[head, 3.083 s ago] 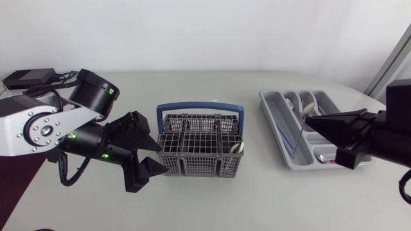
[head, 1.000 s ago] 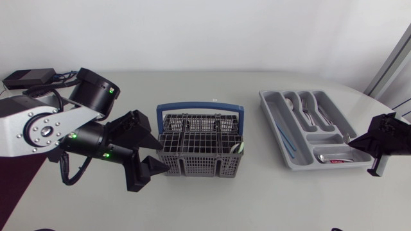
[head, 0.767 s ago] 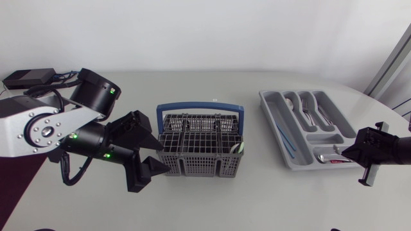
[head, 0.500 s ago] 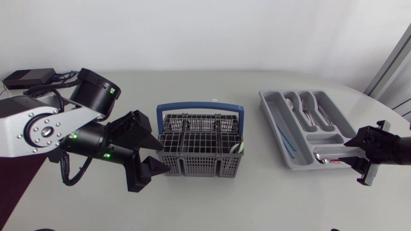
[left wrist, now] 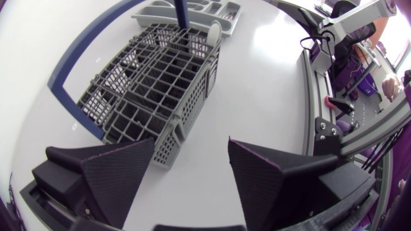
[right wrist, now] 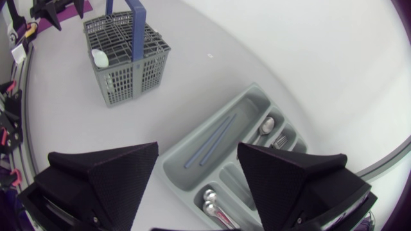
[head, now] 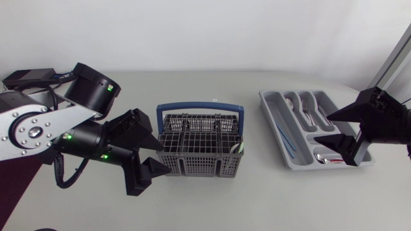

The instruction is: Unload the cutlery basket into the drawer organizer.

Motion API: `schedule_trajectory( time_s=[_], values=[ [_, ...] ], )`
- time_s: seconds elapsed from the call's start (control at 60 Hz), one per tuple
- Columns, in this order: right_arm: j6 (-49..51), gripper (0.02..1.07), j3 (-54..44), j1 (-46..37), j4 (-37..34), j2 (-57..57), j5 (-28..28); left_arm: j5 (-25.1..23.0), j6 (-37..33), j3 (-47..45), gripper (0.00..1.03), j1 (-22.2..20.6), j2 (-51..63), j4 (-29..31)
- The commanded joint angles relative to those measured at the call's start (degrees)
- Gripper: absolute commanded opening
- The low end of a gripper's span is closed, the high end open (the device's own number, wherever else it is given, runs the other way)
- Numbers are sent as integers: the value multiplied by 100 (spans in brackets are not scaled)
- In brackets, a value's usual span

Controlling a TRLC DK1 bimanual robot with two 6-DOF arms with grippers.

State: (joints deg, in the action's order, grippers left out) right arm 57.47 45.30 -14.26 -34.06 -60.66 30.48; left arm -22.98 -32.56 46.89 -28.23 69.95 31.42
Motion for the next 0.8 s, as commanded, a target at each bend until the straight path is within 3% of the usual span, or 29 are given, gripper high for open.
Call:
schedule_trajectory(
  time_s=[0.0,0.283,0.583,0.783],
  values=[
    [-861,92,-170,310,58,2,11,171,346,382,98,-350,115,22],
    [-2153,93,-557,952,313,81,-156,1217,1225,1226,98,-1290,994,-285],
    [-2592,93,-619,960,277,213,-192,2413,1805,2017,97,-2002,1970,-312],
    [-2847,93,-680,960,251,274,-192,2685,2095,2658,97,-2161,2488,48]
  ],
)
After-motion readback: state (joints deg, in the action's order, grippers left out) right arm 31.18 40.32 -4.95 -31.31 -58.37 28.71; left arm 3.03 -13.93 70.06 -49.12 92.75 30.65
